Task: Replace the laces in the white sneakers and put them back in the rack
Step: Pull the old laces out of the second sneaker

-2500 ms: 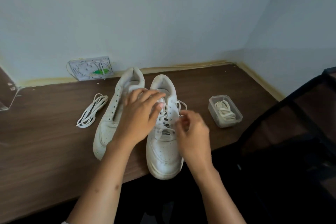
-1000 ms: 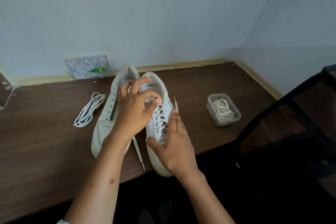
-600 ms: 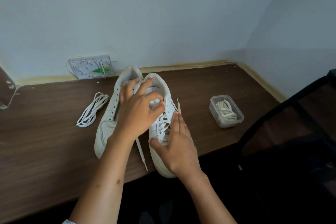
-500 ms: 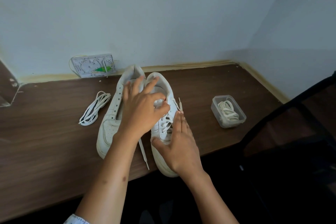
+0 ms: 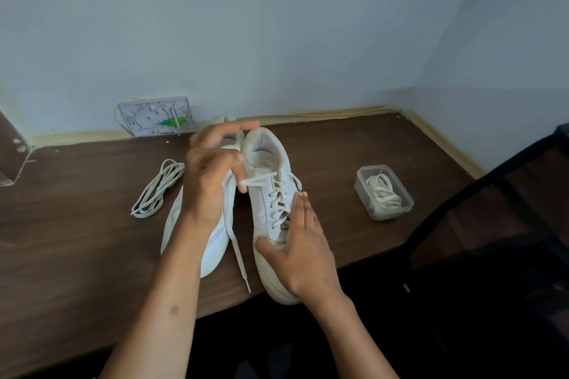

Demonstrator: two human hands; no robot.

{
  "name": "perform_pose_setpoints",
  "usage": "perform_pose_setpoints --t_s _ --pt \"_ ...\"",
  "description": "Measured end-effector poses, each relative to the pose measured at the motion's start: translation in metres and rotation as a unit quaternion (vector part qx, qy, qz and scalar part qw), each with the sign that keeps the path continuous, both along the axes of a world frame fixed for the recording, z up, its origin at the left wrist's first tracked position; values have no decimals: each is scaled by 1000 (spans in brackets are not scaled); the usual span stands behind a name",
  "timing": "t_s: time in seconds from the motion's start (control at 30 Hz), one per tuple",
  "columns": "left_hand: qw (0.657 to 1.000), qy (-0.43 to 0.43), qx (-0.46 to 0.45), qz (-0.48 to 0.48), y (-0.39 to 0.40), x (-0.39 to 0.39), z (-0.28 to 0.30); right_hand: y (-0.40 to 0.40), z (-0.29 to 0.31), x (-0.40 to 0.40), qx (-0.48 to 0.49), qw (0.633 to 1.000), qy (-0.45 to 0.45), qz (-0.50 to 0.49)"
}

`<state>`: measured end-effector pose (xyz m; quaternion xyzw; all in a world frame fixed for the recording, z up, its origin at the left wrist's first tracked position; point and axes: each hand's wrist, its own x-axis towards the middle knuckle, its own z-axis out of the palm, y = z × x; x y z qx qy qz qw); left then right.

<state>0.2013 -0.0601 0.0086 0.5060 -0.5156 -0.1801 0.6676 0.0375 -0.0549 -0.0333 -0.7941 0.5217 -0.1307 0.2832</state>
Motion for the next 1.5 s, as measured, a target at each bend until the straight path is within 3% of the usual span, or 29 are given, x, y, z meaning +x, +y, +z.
perform_pose_setpoints --t_s 0.13,0.2,0.27,0.37,0.53,0.6,0.67,0.73,0.8,0.87,1.0,1.07,1.17,1.33,1.5 --pt "945 -248 42 209 -5 -1 -4 0 0 0 0 1000 -3 0" --pt "923 -329 81 182 -6 -9 -10 -1 0 1 -2 1000 -6 1" --pt "878 -421 171 152 -10 -22 -21 -1 -1 1 -6 1000 -10 2" --pt "850 -466 194 148 -16 -30 -34 -1 -2 1 -10 1000 -12 3" --pt "880 -430 91 179 -18 -20 -33 0 -3 1 -13 1000 -14 3" --pt "919 -347 18 185 -14 -23 -22 -1 -2 1 -10 1000 -13 1" --pt "960 -203 -69 179 -5 -24 -3 -1 -2 1 -8 1000 -10 0" --pt "962 -119 -141 200 3 -20 9 -1 -2 1 -4 1000 -8 0" --pt "947 -153 -110 259 6 -16 10 -1 -2 1 -2 1000 -8 1" --pt "936 -215 -21 278 2 -15 4 -1 -2 1 -7 1000 -9 0" --pt "885 -389 146 211 -7 -24 -17 -2 -3 1 -13 1000 -13 2" --pt "868 -423 190 176 -11 -28 -26 -1 -3 1 -15 1000 -15 4" --pt "868 -425 170 189 -14 -27 -30 -2 -3 1 -16 1000 -15 4" --pt "874 -413 61 248 -9 -32 -29 1 -7 1 -25 999 -23 3" --pt "888 -327 -45 320 -2 -35 -6 -3 -8 4 -12 999 -38 -28"
